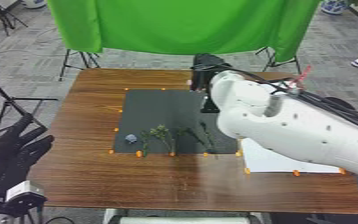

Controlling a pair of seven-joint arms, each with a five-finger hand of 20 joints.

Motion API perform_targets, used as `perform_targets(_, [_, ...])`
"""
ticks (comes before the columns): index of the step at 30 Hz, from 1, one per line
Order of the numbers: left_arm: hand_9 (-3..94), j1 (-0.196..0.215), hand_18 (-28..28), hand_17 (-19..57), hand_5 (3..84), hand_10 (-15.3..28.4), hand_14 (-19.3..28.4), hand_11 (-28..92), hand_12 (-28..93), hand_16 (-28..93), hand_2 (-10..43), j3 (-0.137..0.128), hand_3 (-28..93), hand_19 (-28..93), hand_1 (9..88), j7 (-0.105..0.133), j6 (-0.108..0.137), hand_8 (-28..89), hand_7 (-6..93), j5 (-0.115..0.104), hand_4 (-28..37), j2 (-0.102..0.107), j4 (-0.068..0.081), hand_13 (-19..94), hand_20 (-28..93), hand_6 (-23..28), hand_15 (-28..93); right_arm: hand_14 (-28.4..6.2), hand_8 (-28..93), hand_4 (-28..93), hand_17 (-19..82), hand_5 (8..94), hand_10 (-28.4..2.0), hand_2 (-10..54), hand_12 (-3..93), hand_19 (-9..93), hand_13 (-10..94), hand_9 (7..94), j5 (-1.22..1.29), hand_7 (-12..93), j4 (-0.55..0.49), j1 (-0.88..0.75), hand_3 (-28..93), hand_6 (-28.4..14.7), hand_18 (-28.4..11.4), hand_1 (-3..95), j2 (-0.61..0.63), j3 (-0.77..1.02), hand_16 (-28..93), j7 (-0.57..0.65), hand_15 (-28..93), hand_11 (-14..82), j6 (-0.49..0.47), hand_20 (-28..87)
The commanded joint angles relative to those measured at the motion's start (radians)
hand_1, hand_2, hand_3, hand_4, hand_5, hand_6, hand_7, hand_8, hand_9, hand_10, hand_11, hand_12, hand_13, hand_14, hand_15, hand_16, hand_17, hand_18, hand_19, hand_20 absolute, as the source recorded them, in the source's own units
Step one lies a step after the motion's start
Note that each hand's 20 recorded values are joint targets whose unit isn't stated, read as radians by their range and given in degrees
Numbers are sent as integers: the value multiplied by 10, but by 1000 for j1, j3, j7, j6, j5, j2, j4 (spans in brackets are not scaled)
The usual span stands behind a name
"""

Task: Arrange flowers

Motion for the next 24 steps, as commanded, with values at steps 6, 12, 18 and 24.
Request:
perform_targets(6, [278, -138, 284, -85, 319, 188, 280, 225, 115, -118, 62, 7, 613, 519, 282, -145, -81, -66, 61, 94, -207, -70, 19, 198, 2, 74, 550, -59, 58, -283, 556, 777, -86, -72, 277, 932, 842, 910, 1, 222, 165, -94, 731, -7, -117, 590, -284, 1, 168, 4, 473, 161, -41, 4])
perform_targets(12, [279, -198, 284, -85, 319, 188, 281, 224, 115, -118, 62, 22, 612, 520, 283, -184, -104, -66, 61, 118, -207, -83, 31, 198, 1, 74, 550, -58, 53, -283, 553, 776, -87, -72, 275, 932, 843, 910, 12, 222, 211, -110, 730, -4, -119, 589, -301, -2, 167, 40, 472, 163, -43, 10])
perform_targets(18, [280, -216, 284, -85, 320, 188, 281, 224, 115, -117, 63, 36, 611, 520, 283, -180, -120, -66, 62, 123, -206, -96, 37, 198, 1, 74, 550, -57, 48, -283, 551, 776, -86, -73, 272, 932, 843, 912, 28, 223, 255, -112, 727, 2, -120, 585, -321, -14, 167, 65, 472, 166, -12, 16])
perform_targets(24, [280, -217, 284, -84, 320, 188, 281, 224, 115, -117, 62, 48, 613, 523, 282, -161, -104, -66, 61, 102, -205, -69, 43, 198, 2, 74, 550, -55, 30, -283, 550, 779, -78, -77, 265, 932, 846, 918, 29, 211, 277, -109, 717, 17, -122, 579, -354, -36, 167, 77, 471, 163, 23, 24])
